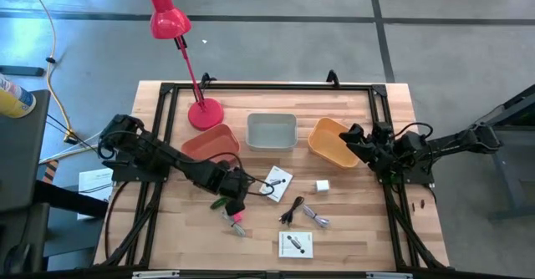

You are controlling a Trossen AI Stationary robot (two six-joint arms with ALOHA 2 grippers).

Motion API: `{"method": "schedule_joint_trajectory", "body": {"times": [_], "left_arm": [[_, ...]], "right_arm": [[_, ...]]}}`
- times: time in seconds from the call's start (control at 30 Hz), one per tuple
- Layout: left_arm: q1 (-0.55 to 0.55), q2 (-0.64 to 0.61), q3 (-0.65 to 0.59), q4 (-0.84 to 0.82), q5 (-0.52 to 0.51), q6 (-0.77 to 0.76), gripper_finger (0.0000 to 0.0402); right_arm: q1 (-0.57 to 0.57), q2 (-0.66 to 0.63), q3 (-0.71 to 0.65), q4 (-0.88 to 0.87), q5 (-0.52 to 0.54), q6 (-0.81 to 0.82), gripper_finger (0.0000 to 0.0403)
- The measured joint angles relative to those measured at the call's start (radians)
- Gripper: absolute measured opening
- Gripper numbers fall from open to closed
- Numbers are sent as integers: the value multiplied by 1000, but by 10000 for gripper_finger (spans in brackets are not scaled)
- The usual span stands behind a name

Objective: Pick and place items into bin
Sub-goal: Put the green charger cable into the dark brown bin

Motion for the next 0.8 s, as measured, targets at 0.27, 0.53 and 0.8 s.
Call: {"method": "schedule_joint_trajectory", "body": {"times": [0.27, 0.53, 0.8], "left_arm": [[-5, 44, -3, -23, 48, 10, 165], [-5, 64, -1, -20, 48, 13, 186], [-3, 64, -1, -19, 46, 15, 153]], "right_arm": [[0, 0, 0, -12, 0, 0, 259], [0, 0, 0, -40, 1, 23, 259], [0, -1, 0, -40, 4, 23, 259]]}}
